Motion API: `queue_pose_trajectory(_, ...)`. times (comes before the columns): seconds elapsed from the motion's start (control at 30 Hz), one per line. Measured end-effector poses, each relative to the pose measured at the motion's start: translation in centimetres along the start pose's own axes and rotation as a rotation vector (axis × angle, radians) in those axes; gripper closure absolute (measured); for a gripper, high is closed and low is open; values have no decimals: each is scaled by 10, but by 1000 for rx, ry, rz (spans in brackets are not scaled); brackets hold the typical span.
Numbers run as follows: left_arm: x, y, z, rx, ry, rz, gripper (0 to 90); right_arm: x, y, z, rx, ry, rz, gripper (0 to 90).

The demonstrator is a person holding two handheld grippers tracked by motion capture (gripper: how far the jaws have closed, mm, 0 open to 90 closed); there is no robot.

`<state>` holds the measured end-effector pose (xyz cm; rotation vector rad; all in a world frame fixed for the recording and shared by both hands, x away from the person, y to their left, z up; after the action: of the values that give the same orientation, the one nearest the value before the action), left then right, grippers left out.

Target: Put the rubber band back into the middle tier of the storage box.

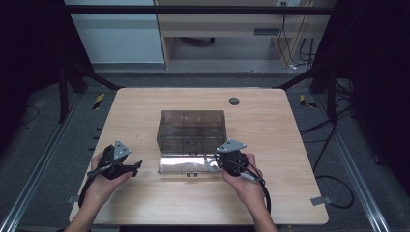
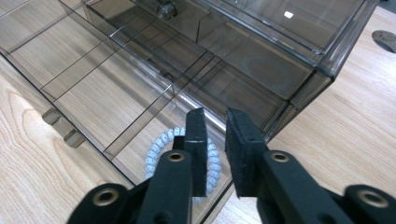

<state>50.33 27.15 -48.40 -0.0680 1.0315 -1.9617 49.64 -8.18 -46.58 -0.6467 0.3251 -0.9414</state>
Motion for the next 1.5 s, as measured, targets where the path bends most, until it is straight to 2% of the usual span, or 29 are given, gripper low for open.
queue_pose_trajectory(0.2,0,0,1,9,-5,0,212,-3,-3,0,4,-4,9,900)
queue_pose_trajectory(0.4,1,-3,3,40,-16,-4,210,-8,-8,0,8,-6,30,900)
queue_pose_trajectory(0.7,7,-13,16,122,-21,-27,194,-18,-21,-3,27,-6,60,900)
queue_pose_trajectory(0.8,9,-16,27,160,-25,-34,187,-22,-24,-5,27,-6,78,900)
queue_pose_trajectory(0.83,10,-18,36,174,-8,-37,188,-23,-24,-5,24,-6,81,900)
queue_pose_trajectory(0.87,10,-18,36,174,-8,-37,192,-23,-24,-5,24,-6,81,900)
queue_pose_trajectory(1.0,9,-21,56,205,6,-41,209,-29,-24,-12,-1,-12,100,900)
queue_pose_trajectory(1.07,8,-23,64,217,18,-27,225,-34,-23,-16,-7,-19,107,900)
queue_pose_trajectory(1.27,6,-26,93,246,25,-54,256,-45,-23,-22,-23,-43,123,900)
queue_pose_trajectory(1.4,7,-23,110,256,-11,-94,309,-51,-22,-25,-17,-45,132,900)
queue_pose_trajectory(1.5,8,-18,122,254,-17,-106,354,-53,-21,-27,-15,-43,135,900)
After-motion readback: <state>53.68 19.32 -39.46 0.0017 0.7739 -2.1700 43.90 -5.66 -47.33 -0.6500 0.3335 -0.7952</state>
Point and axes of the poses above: each handheld gripper's, and its own axes: y roughly forward along the jaws, z roughly out of its top, x roughly to its right, the point moved 4 cm from there along y, roughly forward along the jaws, and after that the axes turned 7 degrees about y, right-handed, at the moved point
